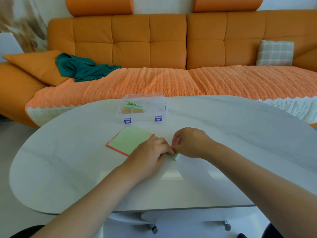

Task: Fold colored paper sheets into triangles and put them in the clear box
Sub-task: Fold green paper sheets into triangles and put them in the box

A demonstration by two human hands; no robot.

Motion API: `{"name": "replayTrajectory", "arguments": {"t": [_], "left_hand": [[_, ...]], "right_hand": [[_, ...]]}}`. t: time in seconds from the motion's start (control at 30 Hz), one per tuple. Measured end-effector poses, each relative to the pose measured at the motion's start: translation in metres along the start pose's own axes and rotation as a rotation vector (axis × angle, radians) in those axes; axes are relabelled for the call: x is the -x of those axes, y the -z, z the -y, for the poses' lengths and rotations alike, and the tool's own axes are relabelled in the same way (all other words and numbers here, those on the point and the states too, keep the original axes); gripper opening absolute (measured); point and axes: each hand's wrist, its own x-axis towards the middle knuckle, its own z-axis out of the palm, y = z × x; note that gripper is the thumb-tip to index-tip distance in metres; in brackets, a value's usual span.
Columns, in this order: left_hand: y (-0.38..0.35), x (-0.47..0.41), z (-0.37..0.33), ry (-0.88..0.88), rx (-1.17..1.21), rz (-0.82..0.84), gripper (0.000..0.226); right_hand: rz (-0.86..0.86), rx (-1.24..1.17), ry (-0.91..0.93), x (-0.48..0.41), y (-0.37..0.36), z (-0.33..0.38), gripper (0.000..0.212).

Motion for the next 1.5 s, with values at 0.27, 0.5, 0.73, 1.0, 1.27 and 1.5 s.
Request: {"name": "replayTrajectory", "arguments": {"t": [0.27, 0.5, 0.73, 1.0, 1.27, 1.5], "left_hand": [[0.001, 0.011, -0.011, -0.053, -0.164, 0.057, 0.041], [0.0, 0.013, -0.016, -0.047, -0.213, 0.087, 0.041], [0.001, 0.011, -0.02, -0.021, -0.23, 0.121, 0.037], [0.002, 0.01, -0.023, -0.014, -0.213, 0.118, 0.036], [0.0, 0.009, -0.026, 0.013, -0.228, 0.123, 0.04], [-0.001, 0.003, -0.035, 0.051, -0.281, 0.134, 0.045]], "right_hand": [[-0.134, 0.004, 0.189, 0.018, -0.003, -0.017, 0.006], [-0.053, -0.241, 0.027, 0.023, 0.004, -0.024, 0.007], [-0.052, -0.206, -0.023, 0.014, 0.008, -0.024, 0.012], [-0.089, -0.254, -0.104, -0.001, 0.013, -0.036, 0.012], [-0.127, -0.339, -0.087, 0.002, 0.012, -0.047, 0.012], [-0.026, -0.323, -0.099, 0.004, 0.008, -0.037, 0.012]]}}
